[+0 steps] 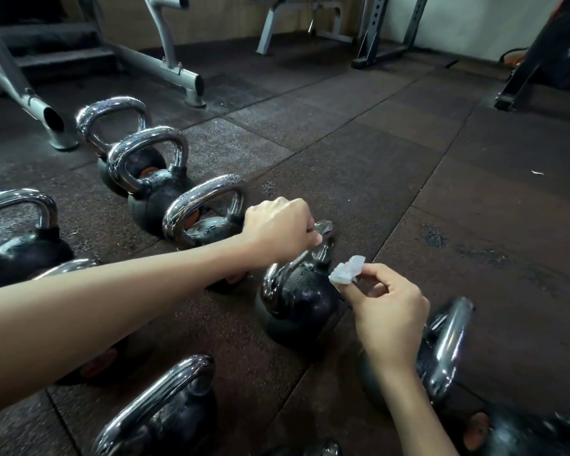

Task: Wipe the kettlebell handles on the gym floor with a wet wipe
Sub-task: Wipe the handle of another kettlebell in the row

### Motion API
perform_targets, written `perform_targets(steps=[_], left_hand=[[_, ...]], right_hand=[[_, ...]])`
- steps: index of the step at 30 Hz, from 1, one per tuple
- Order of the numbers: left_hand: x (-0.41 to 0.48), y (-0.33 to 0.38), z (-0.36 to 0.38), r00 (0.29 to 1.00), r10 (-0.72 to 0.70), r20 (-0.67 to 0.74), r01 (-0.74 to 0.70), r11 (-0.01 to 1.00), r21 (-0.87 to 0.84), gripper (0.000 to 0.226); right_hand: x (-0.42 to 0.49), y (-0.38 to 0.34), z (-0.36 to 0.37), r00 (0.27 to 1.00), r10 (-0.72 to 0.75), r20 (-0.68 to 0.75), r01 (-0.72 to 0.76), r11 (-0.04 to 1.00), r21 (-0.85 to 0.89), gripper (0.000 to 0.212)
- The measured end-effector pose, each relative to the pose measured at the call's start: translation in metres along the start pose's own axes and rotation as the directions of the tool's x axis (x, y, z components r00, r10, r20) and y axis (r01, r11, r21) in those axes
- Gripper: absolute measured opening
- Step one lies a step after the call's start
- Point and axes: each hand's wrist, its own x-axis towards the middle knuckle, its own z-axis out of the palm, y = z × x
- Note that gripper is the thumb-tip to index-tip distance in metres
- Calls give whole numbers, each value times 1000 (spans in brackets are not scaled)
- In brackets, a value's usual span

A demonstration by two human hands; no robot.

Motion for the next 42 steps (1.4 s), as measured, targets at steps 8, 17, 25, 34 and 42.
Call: perform_targets(steps=[8, 17, 25, 34, 42], left_hand=[[-33, -25, -24, 952, 203, 229, 5, 738, -675, 27], [-23, -36, -29, 901, 302, 311, 111, 533, -839, 28], [-17, -48, -20, 894, 244, 377, 256, 411, -875, 20], [-5, -76, -11, 935, 92, 343, 249, 519, -817, 39], [6, -80, 1, 970, -96, 224, 239, 554, -797, 18]], right_hand=[[16, -32, 1, 991, -130, 17, 127, 985, 119, 29], [41, -58, 7, 971, -193, 139, 143, 941, 307, 35], [53, -65, 20, 934, -200, 297, 78, 923, 377, 37], [39, -43, 12, 961, -156, 228, 145, 987, 68, 50], [33, -61, 35, 899, 220, 378, -129, 959, -253, 77]])
